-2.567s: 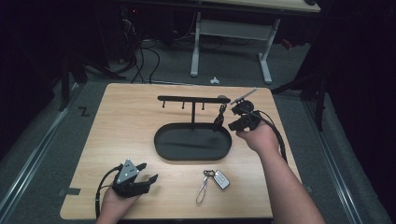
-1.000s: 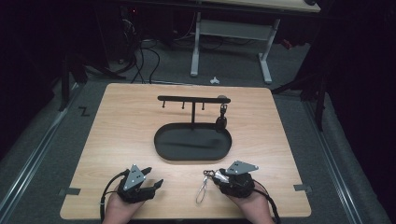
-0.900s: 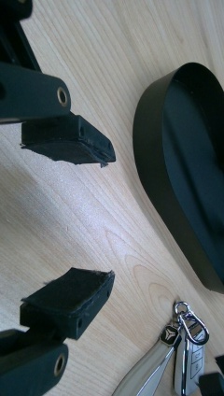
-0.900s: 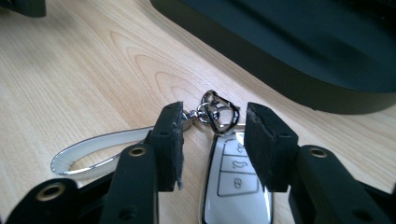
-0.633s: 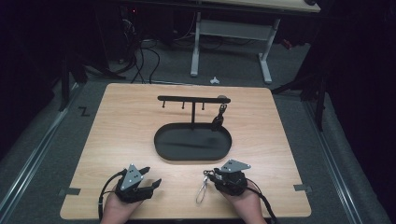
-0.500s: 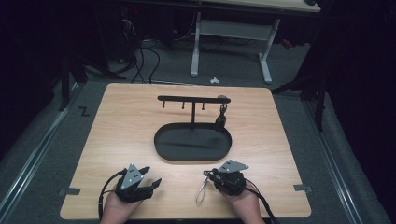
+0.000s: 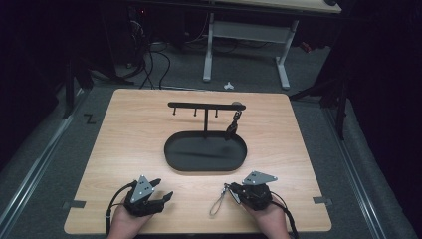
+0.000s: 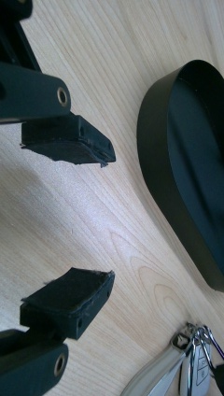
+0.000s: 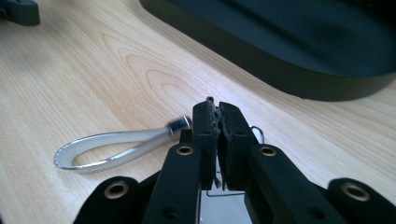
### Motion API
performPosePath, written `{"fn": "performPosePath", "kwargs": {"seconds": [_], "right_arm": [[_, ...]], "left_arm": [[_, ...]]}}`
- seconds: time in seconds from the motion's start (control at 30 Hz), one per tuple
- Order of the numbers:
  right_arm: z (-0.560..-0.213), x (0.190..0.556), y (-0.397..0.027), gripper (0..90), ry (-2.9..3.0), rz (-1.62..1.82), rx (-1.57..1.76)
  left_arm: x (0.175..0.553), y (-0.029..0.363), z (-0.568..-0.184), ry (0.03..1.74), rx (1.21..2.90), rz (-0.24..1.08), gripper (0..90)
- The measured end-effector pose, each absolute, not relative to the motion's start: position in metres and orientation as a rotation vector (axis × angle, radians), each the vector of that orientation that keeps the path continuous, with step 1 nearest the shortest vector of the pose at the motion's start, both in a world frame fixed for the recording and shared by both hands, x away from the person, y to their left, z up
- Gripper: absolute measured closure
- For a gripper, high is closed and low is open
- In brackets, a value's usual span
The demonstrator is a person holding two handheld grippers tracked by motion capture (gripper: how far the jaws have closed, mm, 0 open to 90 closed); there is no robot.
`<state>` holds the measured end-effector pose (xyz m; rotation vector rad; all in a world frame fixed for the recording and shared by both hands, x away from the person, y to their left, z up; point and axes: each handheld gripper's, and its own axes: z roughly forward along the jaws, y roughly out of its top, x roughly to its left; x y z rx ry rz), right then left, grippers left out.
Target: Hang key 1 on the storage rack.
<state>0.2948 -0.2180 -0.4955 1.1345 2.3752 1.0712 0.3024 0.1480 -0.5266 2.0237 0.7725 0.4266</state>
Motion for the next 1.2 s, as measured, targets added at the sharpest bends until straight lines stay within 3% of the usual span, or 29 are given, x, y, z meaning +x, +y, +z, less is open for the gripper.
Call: {"fn": "performPosePath", "kwargs": {"seconds": [0.17, 0.67, 0.9, 1.07, 1.2], "right_arm": [[-0.491, 0.295, -0.216, 86.3, 2.381, 1.064, 1.120], [-0.488, 0.329, -0.156, 85.1, 2.485, 0.895, 0.991], [-0.502, 0.338, -0.132, 80.2, 2.550, 0.845, 0.982], [-0.503, 0.340, -0.134, 71.7, 2.551, 0.842, 0.990], [-0.495, 0.338, -0.142, 69.6, 2.532, 0.869, 0.994]], "left_arm": [[0.302, 0.147, -0.526, 0.766, 2.026, 0.433, 36.2], [0.301, 0.148, -0.524, 0.738, 2.031, 0.428, 36.2], [0.302, 0.150, -0.524, 0.736, 2.030, 0.425, 36.2], [0.303, 0.149, -0.524, 0.735, 2.033, 0.429, 36.2], [0.303, 0.149, -0.524, 0.735, 2.038, 0.431, 36.2]]}}
